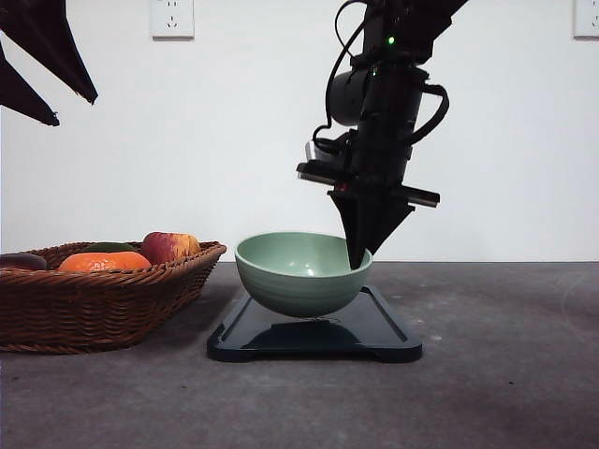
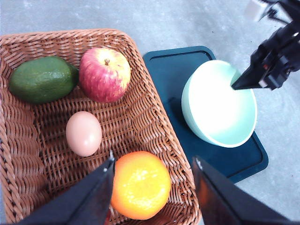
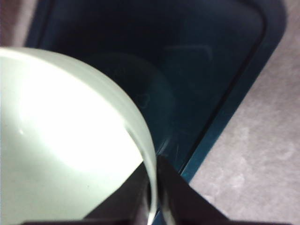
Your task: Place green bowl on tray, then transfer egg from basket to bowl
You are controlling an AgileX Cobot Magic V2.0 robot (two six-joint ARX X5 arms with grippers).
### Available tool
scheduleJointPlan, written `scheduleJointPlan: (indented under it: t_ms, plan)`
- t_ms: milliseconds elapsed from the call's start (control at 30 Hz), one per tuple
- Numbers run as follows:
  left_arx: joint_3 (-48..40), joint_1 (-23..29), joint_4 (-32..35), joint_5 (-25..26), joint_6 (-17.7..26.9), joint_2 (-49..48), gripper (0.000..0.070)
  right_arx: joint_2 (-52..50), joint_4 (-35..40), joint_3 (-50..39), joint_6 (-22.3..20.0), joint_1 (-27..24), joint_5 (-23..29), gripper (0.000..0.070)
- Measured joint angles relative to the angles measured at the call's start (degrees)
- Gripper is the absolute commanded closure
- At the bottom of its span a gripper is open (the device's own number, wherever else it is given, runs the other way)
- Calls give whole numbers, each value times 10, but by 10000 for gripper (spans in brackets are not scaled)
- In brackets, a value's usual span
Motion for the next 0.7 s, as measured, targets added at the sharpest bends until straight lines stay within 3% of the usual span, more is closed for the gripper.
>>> scheduleJointPlan:
  t_ms: [67, 200, 267, 533, 700]
  plan:
    - [0, 0, 0, 0, 0, 0, 372, 2, 0, 0, 0, -1, 1, 669]
    - [0, 0, 0, 0, 0, 0, 372, 2, 5, 0, 0, -1, 9, 487]
    - [0, 0, 0, 0, 0, 0, 372, 2, 2, 0, 0, -2, 10, 450]
    - [0, 0, 0, 0, 0, 0, 372, 1, -42, 37, -1, -2, 14, 445]
    - [0, 0, -4, 0, 0, 0, 372, -34, -26, 52, -2, -2, 35, 445]
